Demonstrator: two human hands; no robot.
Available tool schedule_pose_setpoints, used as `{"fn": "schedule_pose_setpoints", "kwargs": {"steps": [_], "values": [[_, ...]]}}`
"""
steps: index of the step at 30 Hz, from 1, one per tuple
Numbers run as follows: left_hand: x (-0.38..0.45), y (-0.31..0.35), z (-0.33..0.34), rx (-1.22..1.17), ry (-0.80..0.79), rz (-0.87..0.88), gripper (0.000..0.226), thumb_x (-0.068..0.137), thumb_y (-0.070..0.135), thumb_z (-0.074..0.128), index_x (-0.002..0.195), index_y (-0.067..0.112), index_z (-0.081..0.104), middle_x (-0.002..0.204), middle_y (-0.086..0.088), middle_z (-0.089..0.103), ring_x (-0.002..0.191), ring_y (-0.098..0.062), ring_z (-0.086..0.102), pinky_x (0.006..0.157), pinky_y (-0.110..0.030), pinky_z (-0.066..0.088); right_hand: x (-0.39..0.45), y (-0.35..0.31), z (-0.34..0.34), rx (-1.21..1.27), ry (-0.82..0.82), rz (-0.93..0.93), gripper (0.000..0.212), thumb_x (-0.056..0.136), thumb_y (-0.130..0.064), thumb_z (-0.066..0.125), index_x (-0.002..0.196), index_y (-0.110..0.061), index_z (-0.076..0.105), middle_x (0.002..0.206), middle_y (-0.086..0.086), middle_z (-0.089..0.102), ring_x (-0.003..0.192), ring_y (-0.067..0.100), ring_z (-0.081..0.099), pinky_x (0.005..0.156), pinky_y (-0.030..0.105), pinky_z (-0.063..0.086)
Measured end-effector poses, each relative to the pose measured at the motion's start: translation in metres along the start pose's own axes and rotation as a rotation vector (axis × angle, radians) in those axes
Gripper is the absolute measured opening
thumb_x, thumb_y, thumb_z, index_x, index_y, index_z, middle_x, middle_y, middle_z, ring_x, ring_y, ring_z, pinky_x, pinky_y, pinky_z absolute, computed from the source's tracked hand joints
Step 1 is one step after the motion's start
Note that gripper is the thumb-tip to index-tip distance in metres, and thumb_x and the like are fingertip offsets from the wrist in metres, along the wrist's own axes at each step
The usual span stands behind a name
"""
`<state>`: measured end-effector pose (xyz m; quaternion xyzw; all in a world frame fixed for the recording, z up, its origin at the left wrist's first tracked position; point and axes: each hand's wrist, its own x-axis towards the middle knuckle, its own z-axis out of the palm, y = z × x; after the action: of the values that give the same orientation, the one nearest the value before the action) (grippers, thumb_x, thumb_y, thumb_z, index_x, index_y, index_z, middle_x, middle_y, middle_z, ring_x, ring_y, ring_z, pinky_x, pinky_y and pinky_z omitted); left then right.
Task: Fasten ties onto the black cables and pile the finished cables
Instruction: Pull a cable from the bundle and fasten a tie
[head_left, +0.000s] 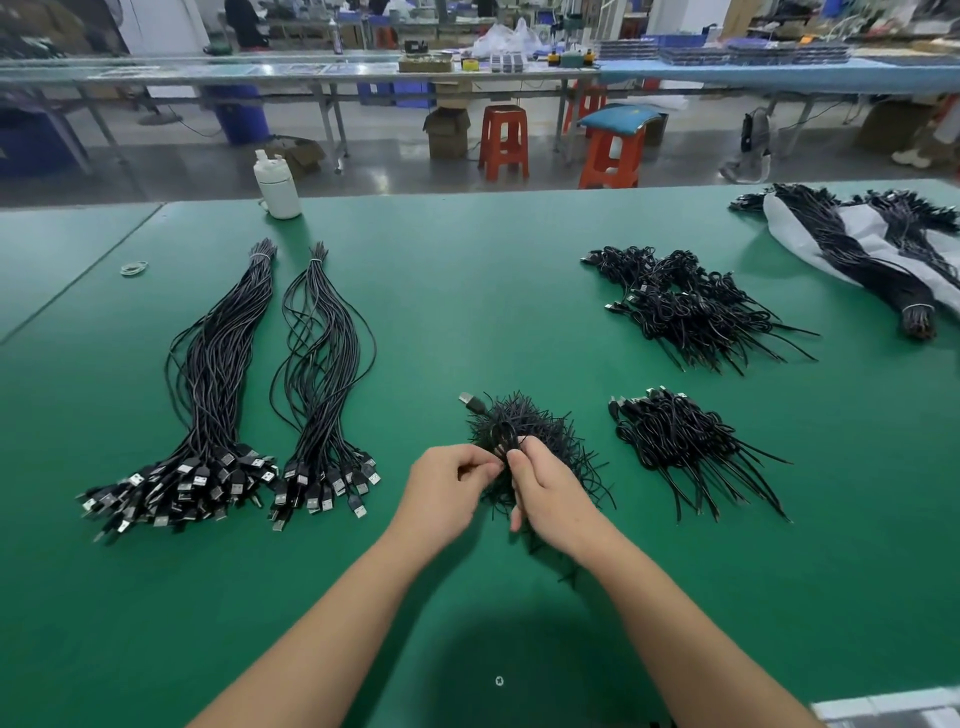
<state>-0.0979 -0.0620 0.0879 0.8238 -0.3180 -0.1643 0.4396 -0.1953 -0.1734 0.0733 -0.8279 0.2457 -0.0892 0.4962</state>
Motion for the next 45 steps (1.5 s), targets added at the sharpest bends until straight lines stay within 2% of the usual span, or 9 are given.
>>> {"fn": "schedule_pose_setpoints", "kwargs": {"steps": [4,7,11,18,22,28,32,39,45], "values": [[-0.007,0.001,-0.002,0.342,0.057,0.262,0.01,0.091,0.013,0.064,0.097,0.016,0.072,0.092,-0.001,0.064,0.084,-0.021,0.062,0.077,-0.025,0.048,0.001,0.001,-0.003,0.003,0.053,0.031,0.032,0.107,-0.032,0.032,0.079,-0.017,0.042,0.062,0.006,0.054,0.05,0.015,0.065,0.067,0.05,0.049],[-0.007,0.001,-0.007,0.632,0.223,0.722,0.006,0.085,0.01,0.063,0.082,0.011,0.068,0.086,-0.006,0.062,0.079,-0.028,0.059,0.066,-0.041,0.051,0.003,0.001,-0.004,0.081,0.021,0.076,0.033,0.107,-0.027,0.034,0.078,-0.013,0.041,0.064,0.011,0.046,0.046,0.019,0.062,0.065,0.051,0.05],[0.0,0.0,-0.016,0.683,0.111,1.014,0.021,0.088,0.005,0.046,0.089,0.01,0.067,0.117,-0.009,0.068,0.121,-0.026,0.059,0.1,-0.04,0.046,0.001,-0.005,-0.003,0.285,-0.117,0.117,0.032,0.108,-0.019,0.033,0.078,-0.011,0.04,0.062,0.002,0.032,0.048,0.016,0.038,0.056,0.041,0.058],[-0.004,0.005,-0.014,0.384,0.177,0.514,0.011,0.09,0.009,0.059,0.086,0.016,0.067,0.085,0.004,0.067,0.081,-0.024,0.059,0.073,-0.037,0.042,-0.007,-0.014,0.003,0.311,-0.15,0.063,0.032,0.109,-0.019,0.031,0.081,-0.011,0.044,0.064,0.002,0.031,0.051,0.017,0.038,0.055,0.036,0.054],[0.001,0.01,-0.017,0.162,0.143,0.156,0.016,0.09,0.015,0.067,0.08,0.027,0.066,0.076,0.019,0.064,0.069,0.005,0.054,0.065,-0.011,0.035,-0.008,-0.01,0.002,0.001,-0.081,-0.036,0.03,0.108,-0.029,0.03,0.083,-0.021,0.046,0.06,0.004,0.048,0.05,0.026,0.059,0.06,0.039,0.049],[-0.003,0.015,-0.029,0.289,0.061,0.353,0.01,0.091,0.015,0.066,0.086,0.023,0.067,0.085,0.022,0.06,0.093,-0.009,0.053,0.082,-0.025,0.033,-0.009,-0.008,-0.005,-0.04,-0.175,-0.067,0.033,0.105,-0.037,0.03,0.079,-0.029,0.047,0.057,0.001,0.045,0.05,0.022,0.068,0.058,0.044,0.045],[0.0,0.015,-0.027,0.174,0.061,0.195,0.021,0.091,0.018,0.066,0.076,0.032,0.061,0.074,0.018,0.065,0.072,-0.001,0.056,0.066,-0.006,0.036,-0.008,-0.01,-0.008,-0.057,-0.168,-0.079,0.033,0.105,-0.036,0.031,0.079,-0.028,0.049,0.057,0.001,0.045,0.051,0.02,0.068,0.056,0.041,0.045],[0.012,0.011,-0.037,-0.044,-0.156,-0.119,0.015,0.088,0.014,0.071,0.075,0.021,0.072,0.054,0.008,0.052,0.05,-0.009,0.039,0.053,-0.023,0.032,-0.017,-0.014,-0.007,-0.513,-0.097,-0.334,0.028,0.107,-0.038,0.029,0.094,-0.017,0.043,0.088,-0.001,0.048,0.079,0.024,0.052,0.075,0.042,0.043],[0.011,0.004,-0.043,0.057,-0.289,-0.111,0.014,0.09,0.015,0.069,0.077,0.019,0.072,0.065,-0.003,0.059,0.048,-0.011,0.038,0.044,-0.02,0.03,-0.02,-0.017,-0.002,-0.784,-0.114,-0.439,0.031,0.108,-0.037,0.03,0.104,-0.012,0.049,0.094,0.001,0.043,0.075,0.027,0.052,0.063,0.034,0.033]]}}
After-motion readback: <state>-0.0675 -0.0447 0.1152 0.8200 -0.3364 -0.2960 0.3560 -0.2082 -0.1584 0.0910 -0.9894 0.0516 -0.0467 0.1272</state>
